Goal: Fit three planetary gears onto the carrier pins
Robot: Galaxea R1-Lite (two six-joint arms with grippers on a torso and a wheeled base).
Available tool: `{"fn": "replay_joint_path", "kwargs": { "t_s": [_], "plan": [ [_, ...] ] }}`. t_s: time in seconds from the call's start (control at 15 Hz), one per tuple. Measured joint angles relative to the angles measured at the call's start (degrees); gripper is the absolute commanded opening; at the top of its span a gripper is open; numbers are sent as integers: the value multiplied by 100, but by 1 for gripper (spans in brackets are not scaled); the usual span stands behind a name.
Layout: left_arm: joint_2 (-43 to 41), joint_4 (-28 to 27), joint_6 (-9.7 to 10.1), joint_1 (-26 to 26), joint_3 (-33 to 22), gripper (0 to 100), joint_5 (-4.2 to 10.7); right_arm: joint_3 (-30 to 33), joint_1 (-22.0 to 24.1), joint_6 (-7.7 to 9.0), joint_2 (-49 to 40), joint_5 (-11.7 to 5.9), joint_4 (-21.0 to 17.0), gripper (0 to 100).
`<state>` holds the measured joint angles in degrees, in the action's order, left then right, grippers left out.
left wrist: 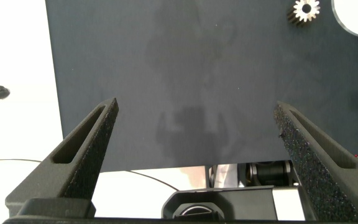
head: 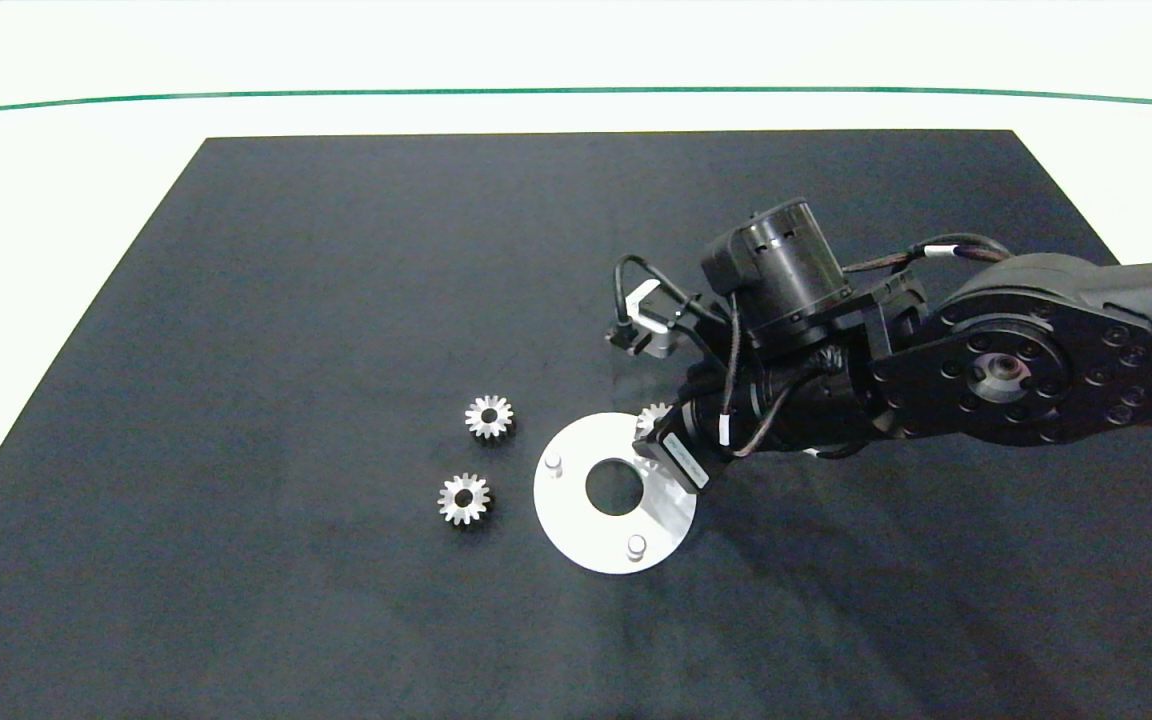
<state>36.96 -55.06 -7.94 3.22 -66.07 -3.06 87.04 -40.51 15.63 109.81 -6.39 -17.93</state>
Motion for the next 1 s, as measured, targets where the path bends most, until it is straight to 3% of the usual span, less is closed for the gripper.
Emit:
{"fn": "replay_joint_path", "kwargs": {
  "t_s": [0.73, 1.0],
  "plan": [
    [-20, 27, 4, 30, -13, 100, 0, -236, 18, -15, -268, -100, 11, 100],
    [333, 201, -49, 22, -204, 100, -22, -840, 241, -48, -1224, -91, 11, 100]
  ]
}}
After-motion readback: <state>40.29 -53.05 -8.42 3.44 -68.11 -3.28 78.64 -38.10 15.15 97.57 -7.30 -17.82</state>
